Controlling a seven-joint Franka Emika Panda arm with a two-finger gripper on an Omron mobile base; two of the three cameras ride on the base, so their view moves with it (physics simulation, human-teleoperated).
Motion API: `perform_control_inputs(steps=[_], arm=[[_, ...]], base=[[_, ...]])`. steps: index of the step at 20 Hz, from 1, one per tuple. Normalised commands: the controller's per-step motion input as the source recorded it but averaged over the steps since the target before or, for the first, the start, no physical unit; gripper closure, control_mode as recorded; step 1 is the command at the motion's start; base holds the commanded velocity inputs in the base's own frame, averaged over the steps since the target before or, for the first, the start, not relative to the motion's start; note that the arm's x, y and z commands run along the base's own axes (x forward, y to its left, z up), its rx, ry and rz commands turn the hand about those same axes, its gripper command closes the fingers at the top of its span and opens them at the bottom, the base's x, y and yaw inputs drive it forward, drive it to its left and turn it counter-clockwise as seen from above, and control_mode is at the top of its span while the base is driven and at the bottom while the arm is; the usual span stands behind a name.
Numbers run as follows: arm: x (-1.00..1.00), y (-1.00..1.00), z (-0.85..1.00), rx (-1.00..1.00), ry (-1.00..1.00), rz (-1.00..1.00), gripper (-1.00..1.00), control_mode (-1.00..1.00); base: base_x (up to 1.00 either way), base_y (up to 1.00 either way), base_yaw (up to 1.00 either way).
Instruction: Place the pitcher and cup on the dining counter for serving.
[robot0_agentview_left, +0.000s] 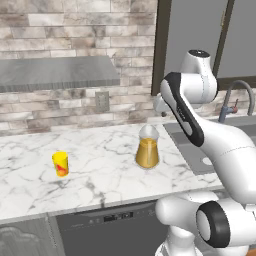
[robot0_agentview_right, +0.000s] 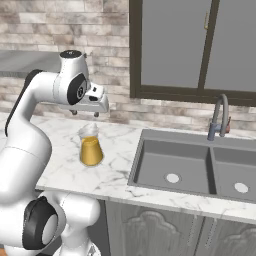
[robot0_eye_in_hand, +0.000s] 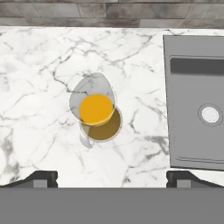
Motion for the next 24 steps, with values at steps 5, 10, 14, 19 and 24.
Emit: perform_control_inputs(steps=[5,10,14,19,24], arm=[[-0.12,0.07,-0.08,0.00,-0.01,0.00,-1.00,-1.00],[-0.33,0.33,-0.71,0.00,0.03,-0.02,-1.00,-1.00],[-0.05,0.35,-0.91,0.00,0.13,-0.13,-1.00,-1.00],[0.14,0.41,-0.67,0.00,0.06,-0.16,-1.00,-1.00],[0.40,0.11,-0.31,0.00,0.04,-0.07,-1.00,-1.00]], base=[[0.00,0.00,0.00],[0.00,0.00,0.00],[0.00,0.00,0.00],[0.00,0.00,0.00],[0.00,0.00,0.00]])
